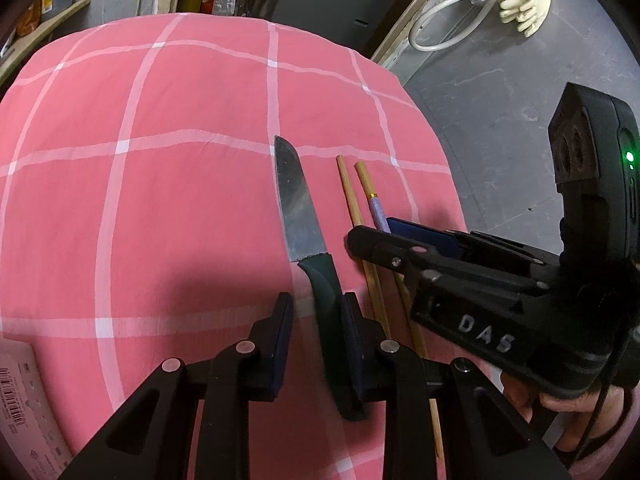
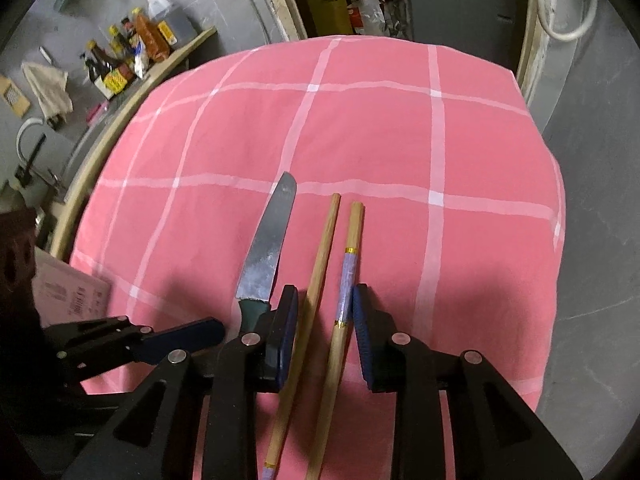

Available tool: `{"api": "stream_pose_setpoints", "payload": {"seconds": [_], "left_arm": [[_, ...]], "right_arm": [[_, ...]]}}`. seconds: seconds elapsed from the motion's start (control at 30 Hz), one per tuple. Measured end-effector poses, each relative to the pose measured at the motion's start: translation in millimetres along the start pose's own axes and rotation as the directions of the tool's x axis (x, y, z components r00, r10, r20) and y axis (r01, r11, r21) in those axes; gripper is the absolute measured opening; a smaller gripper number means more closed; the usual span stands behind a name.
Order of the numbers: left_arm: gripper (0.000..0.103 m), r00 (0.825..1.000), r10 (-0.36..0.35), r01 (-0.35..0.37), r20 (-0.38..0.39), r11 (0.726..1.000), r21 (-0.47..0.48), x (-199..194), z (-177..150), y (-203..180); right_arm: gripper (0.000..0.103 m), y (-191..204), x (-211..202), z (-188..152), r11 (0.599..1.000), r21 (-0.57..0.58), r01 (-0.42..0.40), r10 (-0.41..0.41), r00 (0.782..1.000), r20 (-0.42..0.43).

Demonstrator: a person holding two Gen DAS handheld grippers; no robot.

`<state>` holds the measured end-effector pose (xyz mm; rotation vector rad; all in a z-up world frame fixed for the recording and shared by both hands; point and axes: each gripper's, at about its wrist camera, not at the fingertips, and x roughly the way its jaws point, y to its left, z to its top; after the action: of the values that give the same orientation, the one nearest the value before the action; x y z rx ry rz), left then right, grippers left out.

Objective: Organize utensils
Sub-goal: 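Close the right tool on the wooden chopsticks while the left moves to the knife handle, then close the left tool on the black knife handle while the right holds the chopsticks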

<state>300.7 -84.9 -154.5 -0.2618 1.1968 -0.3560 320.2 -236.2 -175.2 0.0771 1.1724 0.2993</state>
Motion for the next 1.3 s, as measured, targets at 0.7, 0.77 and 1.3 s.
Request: {"api": "stream_pose_setpoints", "payload": {"seconds": [0.7,0.77,1.3], "left_arm": [[0.003,1.000,-0.024,0.023,-0.003,0.998,-0.063,-7,-3,16],[0.003,0.998,-0.055,0.056,0.015,0.995,-0.086,-10,-4,18],[0.021,0.995,-0.069,0.071,-0.078,0.997,0.024,13,22,-6]], "right_arm": [[0.011,-34,-26,-21,0.997,-0.049,-0.059,0.058,0.998,-0.021],[0.011,-30,-24,-21,0.997,-0.063,-0.051,0.049,0.998,-0.029],[0.010,-31,-26,-28,0.989,-0.094,-0.114,0.111,0.993,-0.035]]}}
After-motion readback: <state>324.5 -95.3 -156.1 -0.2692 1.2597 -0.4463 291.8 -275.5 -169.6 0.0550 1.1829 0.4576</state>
